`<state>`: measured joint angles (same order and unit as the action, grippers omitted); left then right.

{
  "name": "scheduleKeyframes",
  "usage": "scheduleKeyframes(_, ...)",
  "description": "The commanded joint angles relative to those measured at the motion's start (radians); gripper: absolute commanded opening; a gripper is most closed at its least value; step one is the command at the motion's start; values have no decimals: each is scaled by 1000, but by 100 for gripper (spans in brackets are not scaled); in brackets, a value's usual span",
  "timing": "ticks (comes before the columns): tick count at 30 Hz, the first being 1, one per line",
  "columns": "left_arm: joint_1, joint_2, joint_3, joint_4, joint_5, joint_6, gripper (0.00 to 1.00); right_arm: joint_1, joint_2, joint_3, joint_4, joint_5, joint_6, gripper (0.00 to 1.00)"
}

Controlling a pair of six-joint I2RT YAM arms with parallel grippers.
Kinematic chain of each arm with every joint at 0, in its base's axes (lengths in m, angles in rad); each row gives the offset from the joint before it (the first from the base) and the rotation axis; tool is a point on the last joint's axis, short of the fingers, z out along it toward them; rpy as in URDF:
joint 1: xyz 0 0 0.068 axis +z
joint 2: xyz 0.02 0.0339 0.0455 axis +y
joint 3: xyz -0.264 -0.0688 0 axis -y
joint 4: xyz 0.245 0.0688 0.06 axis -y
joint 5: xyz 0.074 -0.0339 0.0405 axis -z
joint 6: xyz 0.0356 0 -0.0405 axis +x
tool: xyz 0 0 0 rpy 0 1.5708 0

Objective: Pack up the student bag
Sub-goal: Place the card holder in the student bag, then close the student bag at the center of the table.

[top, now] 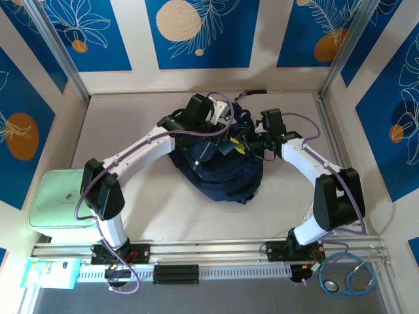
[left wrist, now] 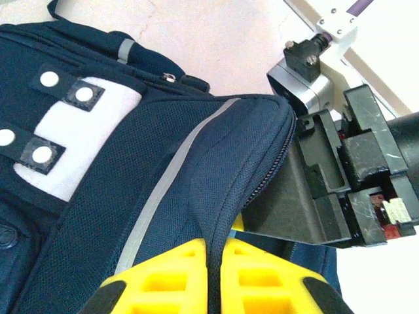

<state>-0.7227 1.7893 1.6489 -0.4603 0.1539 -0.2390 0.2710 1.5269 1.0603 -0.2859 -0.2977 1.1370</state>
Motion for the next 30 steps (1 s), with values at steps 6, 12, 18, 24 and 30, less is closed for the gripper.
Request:
scheduleKeyframes(6,17,-11,-1,84,22,-37,10,7,37,37,-88,90,-38,24)
scheduleKeyframes(12,18,-14,-19,94,33,-43,10,40,130,106,0,20,-17,19)
scheduleKeyframes(18,17,-5,-22,95,34,-50,10,22,75,102,-69,33,66,31)
scheduleKeyframes(24,18,25,-21,96,66,-60,11,-21,-54,-18,-56,7,149,38)
scheduleKeyframes(30,17,42,-28,97,105,-62,14,-63,-184,-124,-59,-8,126,41)
